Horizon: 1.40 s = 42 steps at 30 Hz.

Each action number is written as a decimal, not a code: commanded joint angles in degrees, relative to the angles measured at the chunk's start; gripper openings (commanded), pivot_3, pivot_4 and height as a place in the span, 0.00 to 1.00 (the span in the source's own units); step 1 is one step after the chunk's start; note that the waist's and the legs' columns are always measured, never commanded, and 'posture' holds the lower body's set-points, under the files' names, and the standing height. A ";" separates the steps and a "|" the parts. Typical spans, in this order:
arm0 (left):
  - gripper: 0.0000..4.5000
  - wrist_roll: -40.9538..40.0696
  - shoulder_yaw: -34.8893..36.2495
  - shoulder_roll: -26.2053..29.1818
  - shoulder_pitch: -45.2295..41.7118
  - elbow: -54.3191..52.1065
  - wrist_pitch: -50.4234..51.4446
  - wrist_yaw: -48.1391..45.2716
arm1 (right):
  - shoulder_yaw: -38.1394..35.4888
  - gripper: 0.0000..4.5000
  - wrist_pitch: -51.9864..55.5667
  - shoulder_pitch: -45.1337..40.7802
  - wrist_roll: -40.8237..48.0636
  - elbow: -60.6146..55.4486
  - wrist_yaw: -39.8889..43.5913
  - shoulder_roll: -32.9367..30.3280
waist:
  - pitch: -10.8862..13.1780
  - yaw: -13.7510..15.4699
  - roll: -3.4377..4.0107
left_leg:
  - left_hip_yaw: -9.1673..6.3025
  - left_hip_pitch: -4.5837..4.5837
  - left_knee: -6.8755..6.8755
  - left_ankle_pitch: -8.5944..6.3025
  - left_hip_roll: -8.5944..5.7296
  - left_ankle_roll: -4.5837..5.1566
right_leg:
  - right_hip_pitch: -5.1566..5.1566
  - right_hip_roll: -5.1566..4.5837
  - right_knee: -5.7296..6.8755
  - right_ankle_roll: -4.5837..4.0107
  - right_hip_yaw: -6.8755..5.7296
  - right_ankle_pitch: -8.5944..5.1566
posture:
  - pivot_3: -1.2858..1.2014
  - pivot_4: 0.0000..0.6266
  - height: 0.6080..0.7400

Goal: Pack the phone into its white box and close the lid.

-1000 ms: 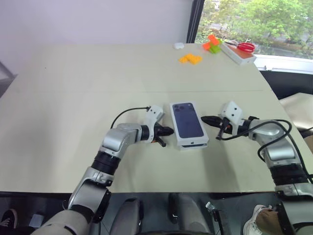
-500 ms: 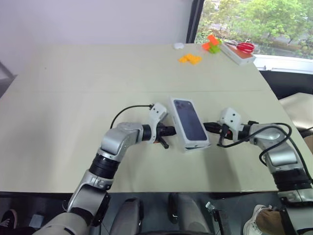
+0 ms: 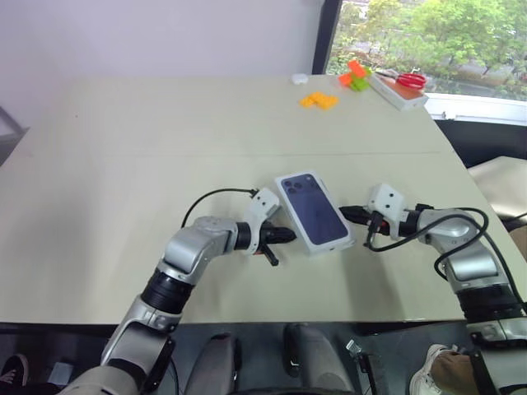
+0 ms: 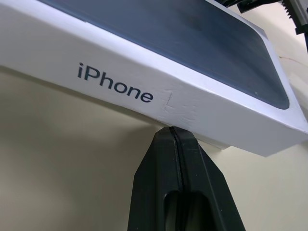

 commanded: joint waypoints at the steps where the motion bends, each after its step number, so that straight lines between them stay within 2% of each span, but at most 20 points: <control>1: 0.00 -0.20 0.57 -1.54 -1.93 1.83 -1.62 0.61 | -1.45 0.01 -1.00 -1.55 -0.23 0.08 -1.10 -0.69 | 0.00 0.03 0.00 | 0.00 0.00 0.00 0.00 0.00 0.00 | 0.00 0.00 0.00 0.00 0.00 0.00 | 0.52 0.24 1.00; 6: 0.00 1.51 0.69 -2.68 -4.28 6.55 -4.36 1.86 | -1.39 0.01 -0.88 -1.22 -0.11 -0.77 -1.20 -1.15 | 0.00 0.02 0.00 | 0.00 0.02 0.00 0.00 -0.01 0.00 | 0.01 0.00 0.01 0.00 0.00 0.01 | 0.52 0.24 1.00; 27: 0.00 0.51 2.43 -2.44 -5.89 6.51 -3.94 1.61 | -1.90 0.01 1.73 3.53 1.27 -8.38 1.64 -4.70 | 0.00 0.05 -0.01 | 0.00 0.02 -0.01 0.00 0.02 0.00 | 0.01 0.02 0.00 0.01 0.00 0.00 | 0.52 0.24 1.00; 31: 0.00 1.00 1.48 -1.71 -5.76 6.89 -3.71 0.54 | -2.29 0.01 0.53 2.42 0.05 -6.29 -0.93 -3.86 | 0.00 0.06 -0.01 | 0.00 0.00 -0.01 0.00 0.02 0.00 | 0.01 0.02 -0.01 0.02 0.00 0.00 | 0.52 0.24 1.00; 42: 0.00 1.07 0.05 -1.08 -4.82 5.38 -3.21 0.32 | -2.43 0.01 -0.55 2.05 0.02 -4.24 -0.53 -4.91 | 0.01 0.03 -0.01 | 0.00 0.01 -0.01 0.00 0.02 0.00 | 0.01 0.02 -0.01 0.02 0.00 0.00 | 0.52 0.24 1.00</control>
